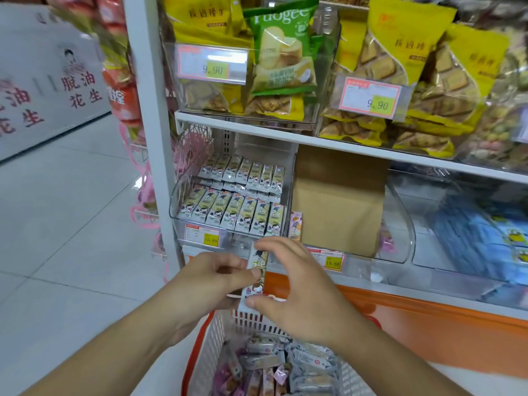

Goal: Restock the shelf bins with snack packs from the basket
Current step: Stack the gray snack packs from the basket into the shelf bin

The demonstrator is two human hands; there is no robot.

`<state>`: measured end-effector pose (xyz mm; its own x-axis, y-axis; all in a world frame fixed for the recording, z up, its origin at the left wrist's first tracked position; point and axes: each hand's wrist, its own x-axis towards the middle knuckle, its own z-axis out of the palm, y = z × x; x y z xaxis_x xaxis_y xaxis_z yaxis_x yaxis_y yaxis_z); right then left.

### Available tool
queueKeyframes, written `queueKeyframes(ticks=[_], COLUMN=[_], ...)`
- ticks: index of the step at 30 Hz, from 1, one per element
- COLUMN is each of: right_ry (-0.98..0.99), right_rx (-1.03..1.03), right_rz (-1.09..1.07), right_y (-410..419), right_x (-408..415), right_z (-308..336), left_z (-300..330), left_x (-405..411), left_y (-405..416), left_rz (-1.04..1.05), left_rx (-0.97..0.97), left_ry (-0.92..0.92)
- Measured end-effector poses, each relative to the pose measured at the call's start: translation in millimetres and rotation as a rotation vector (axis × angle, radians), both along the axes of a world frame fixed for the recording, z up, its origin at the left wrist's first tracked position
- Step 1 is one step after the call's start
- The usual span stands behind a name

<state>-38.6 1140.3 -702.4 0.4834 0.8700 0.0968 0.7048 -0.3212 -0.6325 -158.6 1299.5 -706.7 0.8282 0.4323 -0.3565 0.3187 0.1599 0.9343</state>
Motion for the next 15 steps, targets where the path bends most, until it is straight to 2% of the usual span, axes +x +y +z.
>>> queueKeyframes(ticks=[4,5,6,8,9,10,13,15], right_ry=[0.045,0.049,0.045,0.011,-0.002,-0.006,-0.029,-0.034], right_rx=[0.002,0.001,0.004,0.02,0.035,0.044,0.025,-0.002], right_rz=[-0.06,-0.067,-0.072,-0.086,-0.097,-0.103,-0.079,-0.053], right_y=[10.9,15.2,21.1,38.7,52.0,67.1,122.0,158.8], right_x=[3.6,5.0,7.0,15.2,20.5,25.6,42.5,51.8], right_z=[4.8,8.3,12.6,20.8,24.7,28.3,30.6,26.1], left_z=[5.0,6.2,6.1,4.7,4.2,3.6,3.3,3.2], left_x=[9.1,10.4,10.5,7.5,4.3,1.2,-9.1,-13.4], left_y=[13.7,20.7,30.8,52.8,63.5,73.9,96.6,105.8], left_rz=[0.014,0.044,0.077,0.09,0.075,0.05,-0.025,-0.041], left_rx=[0.018,0.096,0.272,0.762,0.943,1.018,0.982,0.939], left_ry=[0.011,0.004,0.013,0.101,0.146,0.191,0.31,0.307])
